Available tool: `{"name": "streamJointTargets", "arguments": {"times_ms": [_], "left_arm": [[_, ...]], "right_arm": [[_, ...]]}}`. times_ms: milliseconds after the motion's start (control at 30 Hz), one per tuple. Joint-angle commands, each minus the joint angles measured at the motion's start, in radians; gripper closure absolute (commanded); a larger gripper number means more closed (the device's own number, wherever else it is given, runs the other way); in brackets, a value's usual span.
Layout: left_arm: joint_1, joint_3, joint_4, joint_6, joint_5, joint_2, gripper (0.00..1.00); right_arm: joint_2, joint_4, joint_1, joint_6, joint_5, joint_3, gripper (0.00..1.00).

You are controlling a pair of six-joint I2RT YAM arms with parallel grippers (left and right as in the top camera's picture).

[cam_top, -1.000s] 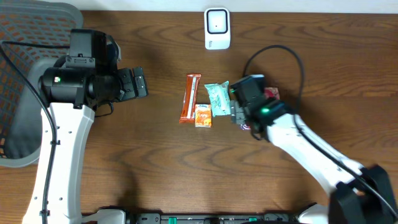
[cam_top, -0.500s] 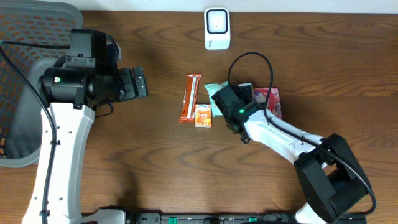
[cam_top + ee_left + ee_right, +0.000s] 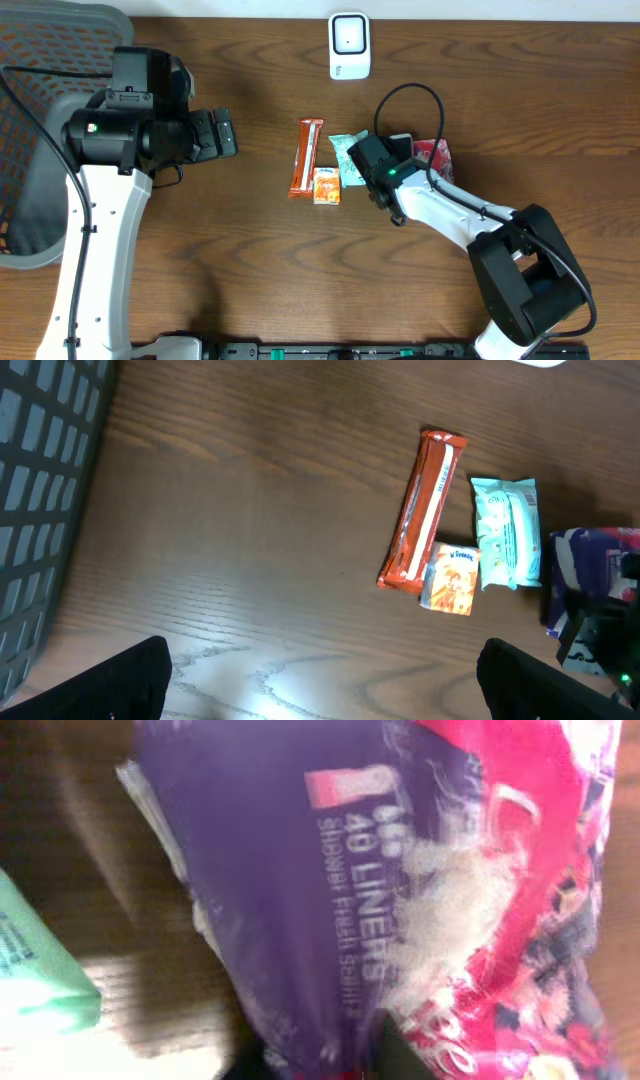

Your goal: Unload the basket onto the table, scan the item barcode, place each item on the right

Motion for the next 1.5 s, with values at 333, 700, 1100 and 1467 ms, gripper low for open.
{"name": "streamJointTargets", "arguments": {"times_ms": [333,700,1100,1467], "left_arm": [[0.003,0.005,-0.002,0.003,-0.006,0.005,0.02],[0.003,0.005,-0.002,0.002,-0.006,0.005,0.02],[0.003,0.005,-0.002,0.002,-0.006,0.005,0.02],[0.003,0.005,-0.002,0.002,-0.006,0.005,0.02]], "right_arm": [[-0.149,-0.157,-0.335,-0.183,-0.88,0.256,0.99],[0.002,-0.066,-0.715,-0.4,-1.896,0.053,0.99],[0.043,-0.148,-0.911,-0.316,-1.362,0.054,0.56],[-0.177,-0.374,-0.855,-0.317,-1.04,0.222,0.32]]}}
